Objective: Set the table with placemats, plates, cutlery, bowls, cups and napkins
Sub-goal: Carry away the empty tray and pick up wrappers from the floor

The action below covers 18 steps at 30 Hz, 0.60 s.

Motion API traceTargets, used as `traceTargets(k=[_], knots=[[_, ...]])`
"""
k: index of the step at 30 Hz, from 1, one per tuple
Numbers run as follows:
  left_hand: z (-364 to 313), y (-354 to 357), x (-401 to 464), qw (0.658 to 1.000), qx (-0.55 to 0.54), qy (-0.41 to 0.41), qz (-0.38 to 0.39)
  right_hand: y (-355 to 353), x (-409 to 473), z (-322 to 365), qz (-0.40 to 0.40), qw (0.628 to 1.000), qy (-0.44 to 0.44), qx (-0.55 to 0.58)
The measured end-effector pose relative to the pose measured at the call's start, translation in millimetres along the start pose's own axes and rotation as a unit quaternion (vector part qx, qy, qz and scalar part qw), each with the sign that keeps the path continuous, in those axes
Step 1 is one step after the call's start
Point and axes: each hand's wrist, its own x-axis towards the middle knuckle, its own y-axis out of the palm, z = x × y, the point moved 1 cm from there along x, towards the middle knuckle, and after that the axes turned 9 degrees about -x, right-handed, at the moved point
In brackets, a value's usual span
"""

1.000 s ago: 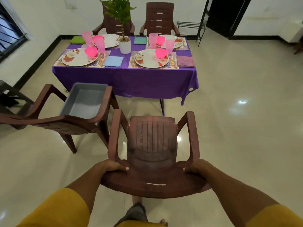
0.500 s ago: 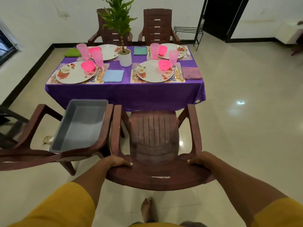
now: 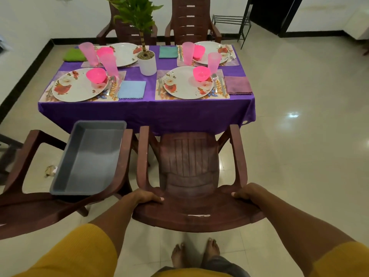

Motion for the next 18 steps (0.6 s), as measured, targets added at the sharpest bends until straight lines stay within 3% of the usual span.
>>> traceTargets(k=[8, 10, 13, 15, 18], knots=[[-12.2, 3.5, 3.5, 0.996, 0.074, -0.024, 0.036, -14.6, -0.9, 7.1, 0.014, 0.998, -0.018, -0.053], [-18.0, 2.7, 7.0, 0.985, 0.173, 0.002, 0.013, -16.1, -6.4, 9.2, -0.025, 0.993, -0.055, -0.103], [-30.4, 13.6, -16.0, 0.924, 0.367, 0.1, -0.037, -12.1, -12.8, 17.0, -0.097, 0.964, -0.116, -0.218], [-36.0, 28.7, -36.4, 0.91, 0.377, 0.172, 0.008, -8.0, -26.4, 23.3, -0.081, 0.936, -0.215, -0.266], [-36.9, 51.6, -68.6, 0.889, 0.382, 0.213, 0.135, -0.7, -53.9, 23.7, 0.03, 0.917, -0.349, -0.19]])
